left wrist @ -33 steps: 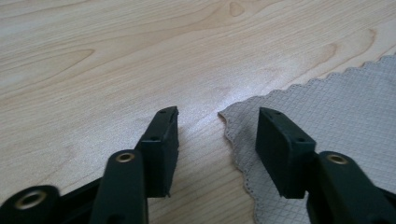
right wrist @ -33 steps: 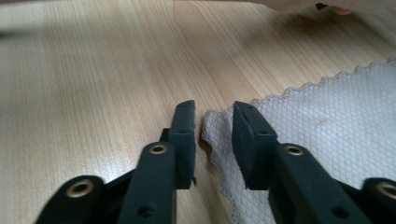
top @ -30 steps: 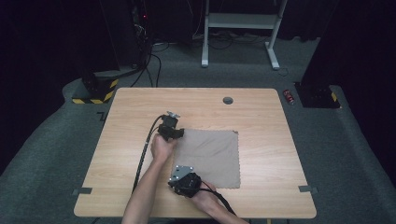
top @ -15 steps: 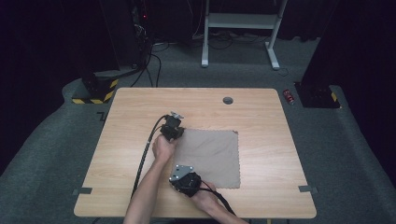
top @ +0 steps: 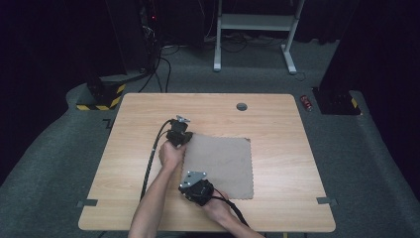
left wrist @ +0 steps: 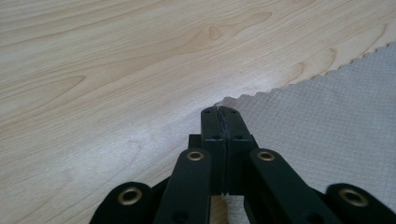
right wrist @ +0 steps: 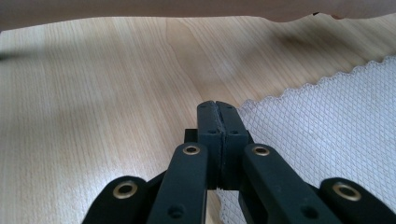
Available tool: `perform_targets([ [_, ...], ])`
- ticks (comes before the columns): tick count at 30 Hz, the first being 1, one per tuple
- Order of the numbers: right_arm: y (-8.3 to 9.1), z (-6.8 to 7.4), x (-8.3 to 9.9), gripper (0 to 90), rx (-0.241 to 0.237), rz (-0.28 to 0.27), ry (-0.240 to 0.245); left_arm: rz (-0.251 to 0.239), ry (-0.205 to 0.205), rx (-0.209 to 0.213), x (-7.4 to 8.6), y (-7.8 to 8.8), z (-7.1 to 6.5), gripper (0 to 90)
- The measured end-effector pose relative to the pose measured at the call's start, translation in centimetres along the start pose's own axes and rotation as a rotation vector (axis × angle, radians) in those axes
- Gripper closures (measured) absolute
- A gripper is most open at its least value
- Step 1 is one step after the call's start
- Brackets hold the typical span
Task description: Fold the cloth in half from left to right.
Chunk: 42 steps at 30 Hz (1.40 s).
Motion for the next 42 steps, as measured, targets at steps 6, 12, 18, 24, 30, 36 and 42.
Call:
perform_targets([
  [6,-0.2,0.1,-0.5,89.6,-0.012,-0.008,-0.007,-0.001,0.011,-0.009,0.2,0.8,1.3,89.5],
  [12,-0.6,0.3,-1.4,89.8,-0.019,-0.015,-0.013,-0.017,0.039,-0.016,0.2,1.8,2.5,89.7],
  [18,-0.4,0.5,-2.4,89.8,-0.039,-0.044,-0.018,-0.029,0.052,-0.033,0.3,3.4,3.9,89.6],
  [24,0.2,0.2,-2.8,89.7,-0.050,-0.076,-0.016,-0.021,0.038,-0.041,0.2,4.1,4.1,89.5],
  [30,0.8,-0.4,-1.6,89.7,-0.045,-0.080,-0.045,-0.021,0.010,-0.026,-0.4,3.2,2.7,89.5],
  [36,1.9,-1.7,1.5,89.6,-0.010,-0.071,-0.101,-0.030,-0.006,-0.006,-1.1,1.9,1.2,89.4],
  [42,3.2,-2.7,3.5,89.6,0.024,-0.064,-0.131,-0.020,0.002,0.024,-1.0,0.2,0.0,89.4],
])
Point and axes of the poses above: each handheld gripper's, and its own axes: y roughly backward along the jaws, x roughly out of its underside, z roughly to its left, the point moved 1 cm from there along -y, roughly forward along the jaws, and after that the axes turned 2 degrees about z, right-handed, at the moved point
